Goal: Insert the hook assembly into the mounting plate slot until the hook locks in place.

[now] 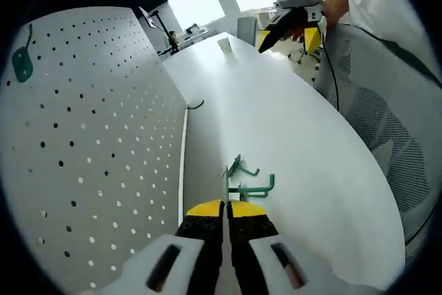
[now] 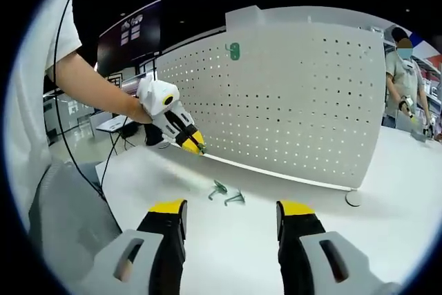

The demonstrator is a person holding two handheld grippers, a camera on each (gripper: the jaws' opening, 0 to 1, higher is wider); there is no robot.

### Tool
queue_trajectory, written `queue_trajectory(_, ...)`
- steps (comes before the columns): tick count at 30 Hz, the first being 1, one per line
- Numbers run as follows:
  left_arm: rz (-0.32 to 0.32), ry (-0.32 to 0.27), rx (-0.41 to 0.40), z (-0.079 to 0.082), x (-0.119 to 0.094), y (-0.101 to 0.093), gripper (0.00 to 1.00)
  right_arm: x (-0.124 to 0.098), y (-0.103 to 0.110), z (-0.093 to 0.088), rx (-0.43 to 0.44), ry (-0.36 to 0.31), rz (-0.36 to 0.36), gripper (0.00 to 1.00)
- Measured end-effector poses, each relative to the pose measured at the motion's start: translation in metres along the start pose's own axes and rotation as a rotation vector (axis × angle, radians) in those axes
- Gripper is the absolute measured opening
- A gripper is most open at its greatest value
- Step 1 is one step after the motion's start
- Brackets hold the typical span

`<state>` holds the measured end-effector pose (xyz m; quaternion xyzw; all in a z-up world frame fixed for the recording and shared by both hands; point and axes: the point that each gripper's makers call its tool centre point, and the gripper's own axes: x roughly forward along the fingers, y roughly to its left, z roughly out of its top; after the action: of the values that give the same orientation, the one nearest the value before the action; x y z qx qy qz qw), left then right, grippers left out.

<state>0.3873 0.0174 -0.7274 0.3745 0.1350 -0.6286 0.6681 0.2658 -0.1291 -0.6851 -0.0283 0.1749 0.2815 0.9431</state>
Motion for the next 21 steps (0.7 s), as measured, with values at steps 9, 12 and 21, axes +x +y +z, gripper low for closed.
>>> queue_trajectory(9,0.092,-0.07,-0.102,0.01,-0.012,0.004,0.01,-0.002,0.0,0.002,-0.002,-0.012,-0.002,0.5)
queue_trajectory(12,0.12,-0.092,-0.134,0.013,-0.018,0.004,0.01,-0.002,0.0,0.002,-0.002,-0.013,-0.003,0.5)
queue_trajectory(21,0.231,-0.183,-0.235,0.026,-0.043,0.016,0.01,-0.002,0.0,0.003,0.002,-0.019,-0.001,0.5)
